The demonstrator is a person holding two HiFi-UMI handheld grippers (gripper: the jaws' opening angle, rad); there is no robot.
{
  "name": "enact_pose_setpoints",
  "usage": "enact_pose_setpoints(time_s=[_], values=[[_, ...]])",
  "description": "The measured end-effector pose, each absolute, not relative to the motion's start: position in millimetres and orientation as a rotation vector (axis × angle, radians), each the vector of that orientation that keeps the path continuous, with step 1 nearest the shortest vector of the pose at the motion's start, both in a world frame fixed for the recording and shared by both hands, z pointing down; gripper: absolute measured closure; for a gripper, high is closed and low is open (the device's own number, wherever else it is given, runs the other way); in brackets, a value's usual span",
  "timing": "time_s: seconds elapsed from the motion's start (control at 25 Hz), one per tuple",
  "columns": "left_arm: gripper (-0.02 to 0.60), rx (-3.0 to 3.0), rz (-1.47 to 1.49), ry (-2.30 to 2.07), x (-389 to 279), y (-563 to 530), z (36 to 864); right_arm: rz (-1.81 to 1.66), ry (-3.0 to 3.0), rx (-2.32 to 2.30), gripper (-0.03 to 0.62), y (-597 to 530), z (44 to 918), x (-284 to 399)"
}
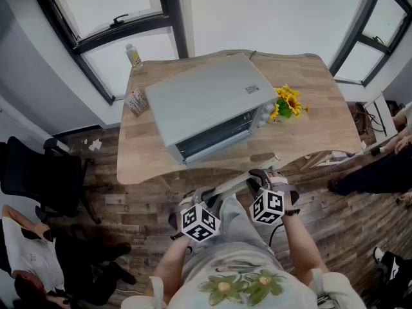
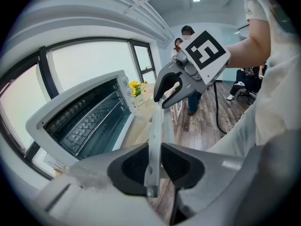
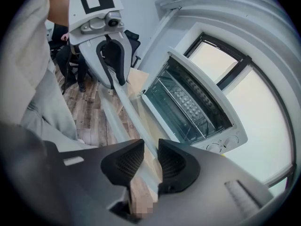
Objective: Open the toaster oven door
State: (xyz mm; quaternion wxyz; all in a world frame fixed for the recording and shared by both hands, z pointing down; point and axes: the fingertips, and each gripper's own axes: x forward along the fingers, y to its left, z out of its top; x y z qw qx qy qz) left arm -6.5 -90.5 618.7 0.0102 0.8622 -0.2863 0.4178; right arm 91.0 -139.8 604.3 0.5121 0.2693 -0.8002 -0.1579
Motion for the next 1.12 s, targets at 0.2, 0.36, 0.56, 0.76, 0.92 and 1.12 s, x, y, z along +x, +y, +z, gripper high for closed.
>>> enact_pose_setpoints(time_s=[0.2, 0.36, 0.56, 0.76, 0.92, 1.12], values=[[0.489, 2.682, 1.311, -0.879, -5.1, -87.5, 623.5, -0.369, -1.922, 0.631, 0.499, -137.0, 609.7, 92.4], [0.488, 2.677, 1.318, -0.873, -4.1, -85.2, 626.9, -0.364, -1.925, 0.623, 0.499, -134.7, 613.2, 93.2], [0.486, 2.671, 1.33, -0.857, -3.0, -82.1, 631.5, -0.358, -1.919, 0.609, 0.497, -131.7, 618.1, 94.3], [0.483, 2.665, 1.328, -0.836, -1.7, -79.6, 636.5, -0.347, -1.913, 0.603, 0.496, -129.5, 623.5, 95.5], [0.482, 2.661, 1.331, -0.82, -0.5, -77.7, 639.7, -0.343, -1.909, 0.598, 0.496, -127.4, 627.1, 96.3], [0.479, 2.656, 1.34, -0.797, 0.9, -75.6, 644.1, -0.342, -1.906, 0.591, 0.496, -125.6, 631.6, 97.8]])
